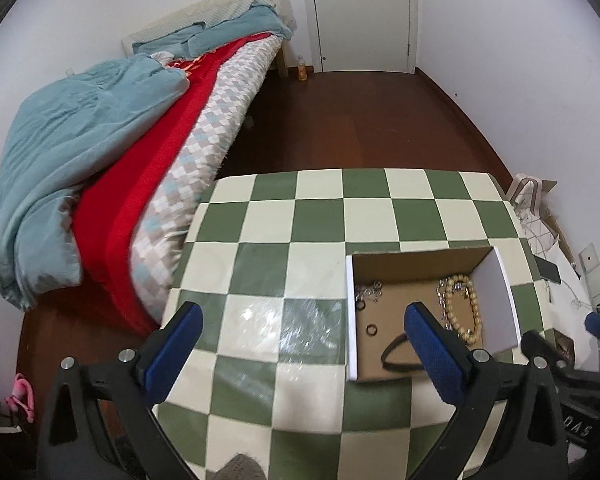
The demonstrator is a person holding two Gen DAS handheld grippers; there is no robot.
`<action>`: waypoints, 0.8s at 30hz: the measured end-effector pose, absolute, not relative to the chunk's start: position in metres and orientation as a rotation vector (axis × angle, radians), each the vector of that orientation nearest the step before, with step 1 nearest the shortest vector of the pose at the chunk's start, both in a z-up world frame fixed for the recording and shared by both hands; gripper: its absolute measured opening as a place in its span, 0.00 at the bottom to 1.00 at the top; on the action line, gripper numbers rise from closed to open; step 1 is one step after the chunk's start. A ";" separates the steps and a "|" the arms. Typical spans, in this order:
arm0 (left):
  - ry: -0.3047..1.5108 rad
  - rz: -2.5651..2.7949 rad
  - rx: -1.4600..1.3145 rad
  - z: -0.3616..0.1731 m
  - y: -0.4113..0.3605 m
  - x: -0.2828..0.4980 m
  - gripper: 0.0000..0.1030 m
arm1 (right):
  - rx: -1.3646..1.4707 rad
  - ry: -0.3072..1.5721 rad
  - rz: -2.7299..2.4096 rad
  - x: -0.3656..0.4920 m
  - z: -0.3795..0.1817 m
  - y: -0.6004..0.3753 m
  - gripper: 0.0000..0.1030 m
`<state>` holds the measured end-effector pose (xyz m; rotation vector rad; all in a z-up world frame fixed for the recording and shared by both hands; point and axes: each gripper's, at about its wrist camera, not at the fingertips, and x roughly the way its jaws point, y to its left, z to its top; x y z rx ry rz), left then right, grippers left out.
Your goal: Organize jewelry
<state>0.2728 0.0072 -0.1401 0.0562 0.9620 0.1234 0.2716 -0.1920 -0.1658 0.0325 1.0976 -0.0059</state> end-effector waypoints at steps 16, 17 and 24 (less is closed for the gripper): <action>0.872 0.097 -0.007 -0.055 0.007 0.174 1.00 | 0.015 0.975 -0.047 0.167 -0.063 -0.196 1.00; 0.869 0.087 -0.007 -0.049 0.004 0.169 1.00 | 0.018 0.966 -0.046 0.161 -0.057 -0.197 1.00; 0.828 0.039 -0.033 -0.009 0.000 0.135 1.00 | 0.012 0.878 -0.047 0.113 0.003 -0.201 1.00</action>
